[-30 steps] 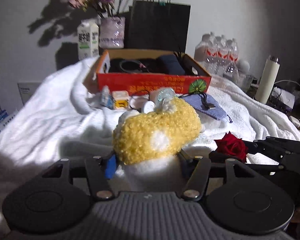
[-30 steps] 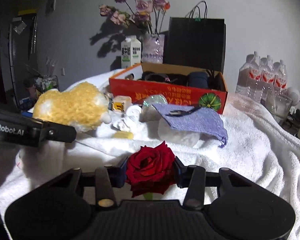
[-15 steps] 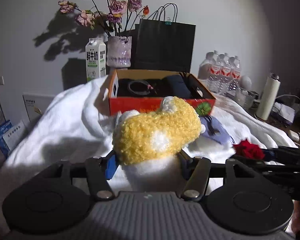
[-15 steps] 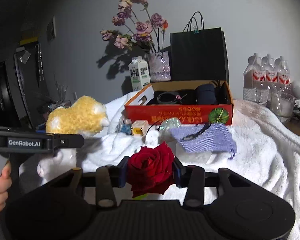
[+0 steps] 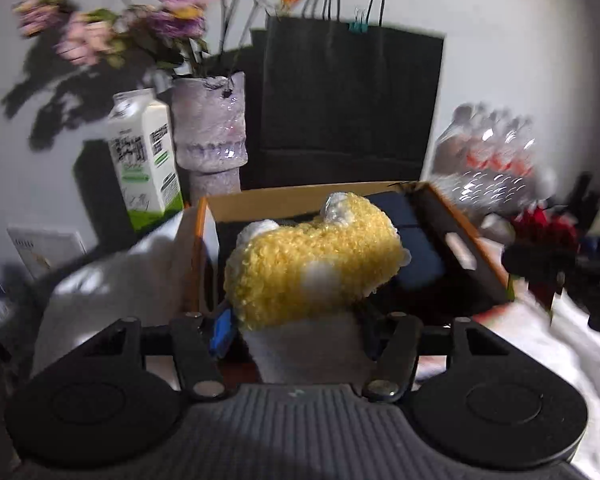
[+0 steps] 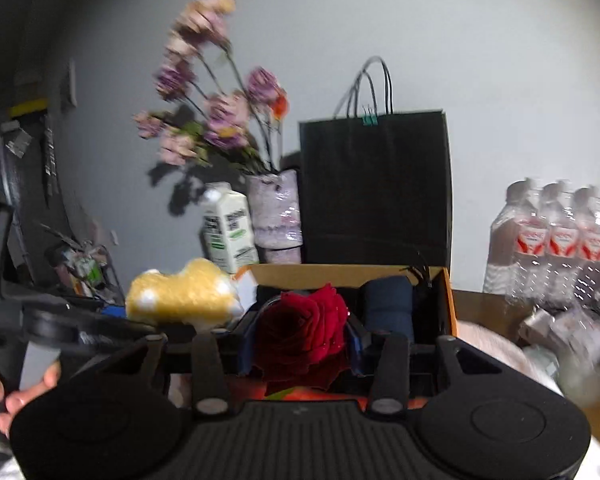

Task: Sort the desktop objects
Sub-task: 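Lower the rose and plush sheep into the orange box while both tools open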

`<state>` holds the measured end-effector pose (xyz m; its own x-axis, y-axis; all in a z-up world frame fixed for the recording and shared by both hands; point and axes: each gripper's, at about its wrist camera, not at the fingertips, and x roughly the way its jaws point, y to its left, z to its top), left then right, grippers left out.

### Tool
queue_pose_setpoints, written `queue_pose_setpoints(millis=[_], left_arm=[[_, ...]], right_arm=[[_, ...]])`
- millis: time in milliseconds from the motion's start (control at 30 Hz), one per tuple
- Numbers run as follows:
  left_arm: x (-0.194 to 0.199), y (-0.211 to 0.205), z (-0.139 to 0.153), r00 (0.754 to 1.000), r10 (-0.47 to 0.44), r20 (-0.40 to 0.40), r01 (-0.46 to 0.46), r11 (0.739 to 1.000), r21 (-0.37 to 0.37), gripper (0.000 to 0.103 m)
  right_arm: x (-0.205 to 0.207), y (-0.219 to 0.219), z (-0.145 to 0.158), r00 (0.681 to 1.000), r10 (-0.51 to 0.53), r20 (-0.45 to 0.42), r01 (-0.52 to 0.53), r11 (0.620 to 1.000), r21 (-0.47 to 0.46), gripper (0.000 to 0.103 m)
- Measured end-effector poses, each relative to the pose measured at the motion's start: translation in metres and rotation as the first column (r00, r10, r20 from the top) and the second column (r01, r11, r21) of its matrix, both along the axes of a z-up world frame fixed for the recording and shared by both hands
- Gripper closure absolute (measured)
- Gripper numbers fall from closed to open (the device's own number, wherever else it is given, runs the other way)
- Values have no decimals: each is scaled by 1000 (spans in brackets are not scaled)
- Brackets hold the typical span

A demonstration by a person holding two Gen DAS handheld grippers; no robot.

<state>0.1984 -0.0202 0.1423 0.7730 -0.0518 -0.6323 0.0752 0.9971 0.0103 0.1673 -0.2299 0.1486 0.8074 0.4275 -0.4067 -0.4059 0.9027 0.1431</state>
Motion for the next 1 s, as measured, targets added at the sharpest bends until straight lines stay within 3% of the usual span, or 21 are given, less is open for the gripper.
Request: queue_pose_setpoints(millis=[267, 467, 500, 533, 700, 800, 1000], left_arm=[[124, 13, -43, 994, 28, -109, -19, 997, 79, 41], [161, 30, -70, 985, 84, -152, -70, 993, 99, 31], [160, 33, -69, 985, 75, -153, -63, 994, 84, 29], [160, 35, -66, 986, 64, -154, -53, 996, 77, 27], [141, 36, -43, 992, 66, -107, -56, 993, 101, 16], [127, 33, -27, 990, 92, -103, -81, 991, 110, 15], [85, 24, -2, 968, 189, -164, -175, 980, 94, 13]], right_arm=[[167, 40, -42, 973, -41, -229, 24, 997, -78, 61], [237, 64, -84, 951, -60, -304, 16, 989, -144, 60], [240, 69, -87, 952, -50, -303, 2, 988, -154, 59], [244, 73, -88, 954, -36, -298, -12, 987, -157, 49], [241, 75, -77, 956, -43, -289, 3, 991, -136, 25], [225, 67, -58, 967, -83, -243, 42, 985, -168, 24], [176, 24, -20, 961, -150, -232, 118, 982, -147, 24]])
